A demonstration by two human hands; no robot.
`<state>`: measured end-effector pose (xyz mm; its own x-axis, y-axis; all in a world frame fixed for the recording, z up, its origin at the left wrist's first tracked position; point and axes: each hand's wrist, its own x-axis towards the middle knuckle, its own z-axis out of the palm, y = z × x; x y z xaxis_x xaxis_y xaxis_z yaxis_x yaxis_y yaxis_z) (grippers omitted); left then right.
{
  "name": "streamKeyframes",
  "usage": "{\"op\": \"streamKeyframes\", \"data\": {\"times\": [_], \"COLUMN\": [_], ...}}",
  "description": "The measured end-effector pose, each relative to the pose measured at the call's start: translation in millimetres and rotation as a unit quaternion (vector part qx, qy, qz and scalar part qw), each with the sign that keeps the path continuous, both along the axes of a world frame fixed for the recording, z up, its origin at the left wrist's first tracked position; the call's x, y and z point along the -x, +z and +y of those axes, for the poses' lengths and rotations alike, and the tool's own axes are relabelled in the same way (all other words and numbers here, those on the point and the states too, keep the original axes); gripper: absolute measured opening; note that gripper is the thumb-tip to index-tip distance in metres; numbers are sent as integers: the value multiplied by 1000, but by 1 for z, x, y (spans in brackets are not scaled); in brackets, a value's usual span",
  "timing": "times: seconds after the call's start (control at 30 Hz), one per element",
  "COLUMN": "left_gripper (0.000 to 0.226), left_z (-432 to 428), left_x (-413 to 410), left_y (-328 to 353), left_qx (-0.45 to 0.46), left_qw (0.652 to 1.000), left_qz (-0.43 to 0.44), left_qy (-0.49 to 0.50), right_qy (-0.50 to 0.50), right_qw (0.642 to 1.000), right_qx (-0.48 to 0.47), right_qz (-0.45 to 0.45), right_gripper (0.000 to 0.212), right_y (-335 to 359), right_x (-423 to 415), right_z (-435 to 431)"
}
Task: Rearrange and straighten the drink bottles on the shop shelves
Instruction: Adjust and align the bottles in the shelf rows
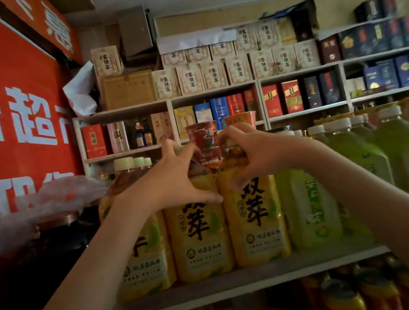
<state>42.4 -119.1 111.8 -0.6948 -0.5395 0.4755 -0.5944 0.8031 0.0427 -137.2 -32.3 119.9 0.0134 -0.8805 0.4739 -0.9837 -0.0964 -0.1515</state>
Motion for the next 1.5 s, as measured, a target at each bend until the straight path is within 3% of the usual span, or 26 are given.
{"op": "streamKeyframes", "data": {"times": [0.27, 0.53, 0.97, 1.07, 1.13, 1.2, 1.23, 1.3, 1.4, 1.43, 1.5], "left_gripper": [83, 91, 83, 88, 81, 66, 64, 77, 105, 104, 97], "left_z": [-6, -6, -3, 0, 2, -2, -6, -23, -34, -33, -33], "left_x": [1, 3, 5, -3, -18, -43, -56, -80, -92, -89, -81], "left_y": [6, 4, 1, -7, -15, -24, -31, -48, -74, -81, -92], "left_qx": [-23, -18, -31, 8, 113, 196, 196, 104, -168, -213, -211], "left_qw": [999, 999, 997, 998, 989, 946, 917, 880, 869, 867, 862], "left_qz": [-15, -3, 36, 32, 81, 242, 333, 458, 463, 447, 455], "left_qy": [-25, -27, -56, -57, -57, -91, -98, -71, -53, -61, -65], "right_qy": [-53, 18, 9, -36, -45, -12, 4, 12, 0, -7, -16], "right_qw": [998, 999, 997, 994, 995, 996, 994, 995, 997, 996, 992], "right_qx": [21, -37, -77, -87, -21, 67, 98, 101, 39, 40, 67], "right_qz": [18, 33, 13, 58, 87, 64, 46, 15, -59, -79, -101], "right_gripper": [97, 68, 60, 69, 76, 80, 82, 85, 83, 82, 81], "right_y": [-7, 1, 6, 9, 9, 7, 5, 1, -5, -7, -12], "right_x": [-6, 14, 17, 8, -8, -33, -45, -60, -71, -73, -76], "right_z": [-10, -3, -2, -2, -3, -8, -13, -26, -43, -48, -55]}}
